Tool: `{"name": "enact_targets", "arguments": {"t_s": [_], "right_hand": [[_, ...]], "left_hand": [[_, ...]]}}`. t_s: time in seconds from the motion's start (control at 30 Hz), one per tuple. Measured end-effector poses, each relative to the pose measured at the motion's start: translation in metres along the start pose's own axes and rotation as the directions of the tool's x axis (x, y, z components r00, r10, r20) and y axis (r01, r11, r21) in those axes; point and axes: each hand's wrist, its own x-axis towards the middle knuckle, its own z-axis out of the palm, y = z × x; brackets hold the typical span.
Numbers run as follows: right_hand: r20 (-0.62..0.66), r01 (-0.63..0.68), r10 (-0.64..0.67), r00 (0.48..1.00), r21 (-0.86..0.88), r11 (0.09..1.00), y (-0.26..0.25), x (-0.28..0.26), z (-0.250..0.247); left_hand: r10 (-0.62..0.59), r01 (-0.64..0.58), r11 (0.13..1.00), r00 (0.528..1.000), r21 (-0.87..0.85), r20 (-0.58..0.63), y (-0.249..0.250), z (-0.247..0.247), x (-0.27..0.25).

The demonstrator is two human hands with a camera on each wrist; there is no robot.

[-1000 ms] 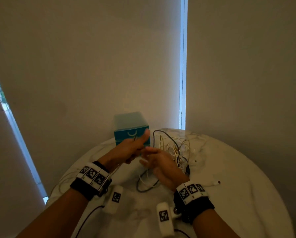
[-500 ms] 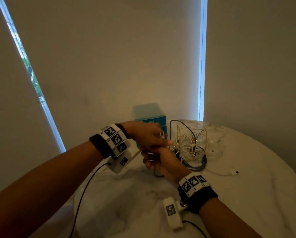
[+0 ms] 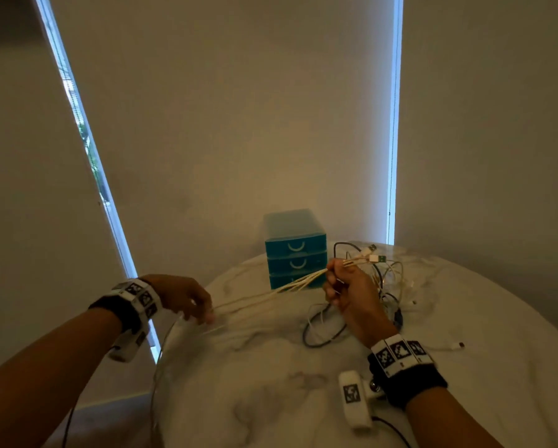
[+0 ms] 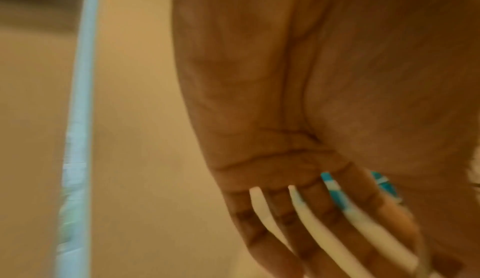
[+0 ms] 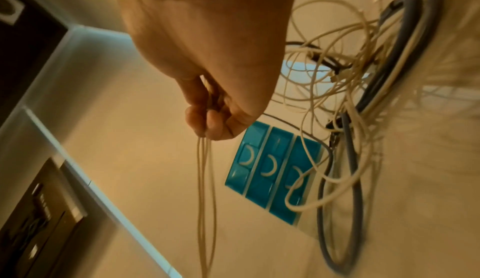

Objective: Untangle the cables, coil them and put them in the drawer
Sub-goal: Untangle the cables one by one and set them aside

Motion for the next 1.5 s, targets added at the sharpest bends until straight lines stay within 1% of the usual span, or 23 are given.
{"name": "enact_targets", "arguments": {"t_s": [0.1,0.17,0.2,0.23,0.37,0.43,0.5,0.6,0.7,0.77,0.87,0.93,0.97,1.03,1.1,1.13,1.17,1.23,1.3,1.33,1.37,1.43,1.5], "right_hand": [[-0.029,0.030,-0.030,0.999,-0.019,0.999,0.005,0.006,-0.005],[-0.031,0.053,-0.054,0.998,-0.019,0.998,0.010,0.009,-0.004],[-0.022,0.058,-0.059,0.998,-0.014,0.998,0.011,0.009,-0.003],[-0.006,0.061,-0.061,0.998,-0.013,0.998,0.011,0.008,-0.003],[0.081,0.039,-0.035,0.996,-0.056,0.998,0.012,0.000,0.012],[0.126,0.027,-0.016,0.992,-0.086,0.996,0.012,0.000,0.024],[0.171,0.028,-0.006,0.985,-0.131,0.991,0.007,0.003,0.036],[0.195,0.067,-0.031,0.980,-0.181,0.981,-0.009,0.009,0.052],[0.082,0.050,-0.040,0.996,-0.125,0.991,-0.033,0.018,0.048],[0.018,-0.014,0.015,1.000,-0.052,0.999,-0.047,0.024,0.037],[0.054,-0.163,0.170,0.984,-0.110,0.980,-0.043,0.024,0.026],[0.142,-0.228,0.257,0.956,-0.189,0.955,-0.026,0.024,0.029],[0.188,-0.233,0.274,0.943,-0.217,0.948,-0.017,0.023,0.033],[0.244,-0.207,0.262,0.934,-0.230,0.951,-0.005,0.025,0.043],[0.262,-0.169,0.217,0.940,-0.195,0.966,0.001,0.026,0.053],[0.263,-0.147,0.192,0.946,-0.181,0.972,0.002,0.026,0.057],[0.253,-0.137,0.180,0.950,-0.179,0.974,0.005,0.025,0.061],[0.220,-0.149,0.198,0.955,-0.219,0.964,0.012,0.022,0.064],[0.183,-0.167,0.224,0.957,-0.283,0.945,0.021,0.014,0.062],[0.164,-0.175,0.234,0.958,-0.312,0.934,0.025,0.011,0.059],[0.149,-0.174,0.234,0.961,-0.335,0.926,0.031,0.009,0.054],[0.126,-0.158,0.216,0.968,-0.364,0.918,0.040,0.009,0.045],[0.123,-0.112,0.181,0.976,-0.427,0.897,0.045,0.009,0.041]], "left_hand": [[-0.161,0.192,0.978,0.941,0.079,-0.297,-0.045,-0.016,-0.014],[-0.286,0.448,0.878,0.774,0.170,-0.565,-0.074,-0.029,-0.020],[-0.325,0.501,0.858,0.702,0.115,-0.634,-0.086,-0.034,-0.022],[-0.332,0.486,0.873,0.671,0.054,-0.663,-0.093,-0.037,-0.023],[-0.113,0.046,0.992,0.701,-0.113,-0.704,-0.047,-0.019,-0.019],[0.068,-0.168,0.981,0.754,-0.092,-0.653,0.008,-0.001,-0.006],[0.186,-0.282,0.953,0.827,-0.106,-0.530,0.064,0.015,0.005],[0.219,-0.286,0.952,0.885,-0.108,-0.411,0.093,0.029,0.030],[0.229,-0.267,0.953,0.945,-0.142,-0.234,0.075,0.031,0.047],[0.078,-0.115,0.969,0.982,-0.218,-0.171,0.046,0.027,0.046],[-0.138,0.115,0.988,0.958,-0.104,-0.250,0.002,0.008,0.028],[-0.191,0.243,0.967,0.886,0.071,-0.423,-0.020,-0.018,0.014],[-0.153,0.302,0.935,0.814,0.184,-0.560,-0.029,-0.034,0.008],[0.024,0.368,0.864,0.652,0.344,-0.758,-0.043,-0.064,0.002],[0.211,0.350,0.840,0.494,0.414,-0.844,-0.051,-0.082,0.000],[0.251,0.369,0.820,0.454,0.437,-0.855,-0.053,-0.084,0.001],[0.224,0.398,0.805,0.483,0.440,-0.846,-0.053,-0.081,0.001],[-0.075,0.500,0.765,0.694,0.406,-0.716,-0.052,-0.058,0.008],[-0.399,0.534,0.750,0.836,0.391,-0.376,-0.041,-0.035,0.018],[-0.417,0.474,0.808,0.879,0.350,-0.230,-0.028,-0.029,0.024],[-0.345,0.374,0.886,0.927,0.275,-0.147,-0.008,-0.026,0.027],[-0.108,0.119,0.991,0.982,0.060,-0.154,0.039,-0.023,0.032],[0.107,-0.130,0.987,0.968,-0.091,-0.226,0.093,-0.022,0.028]]}}
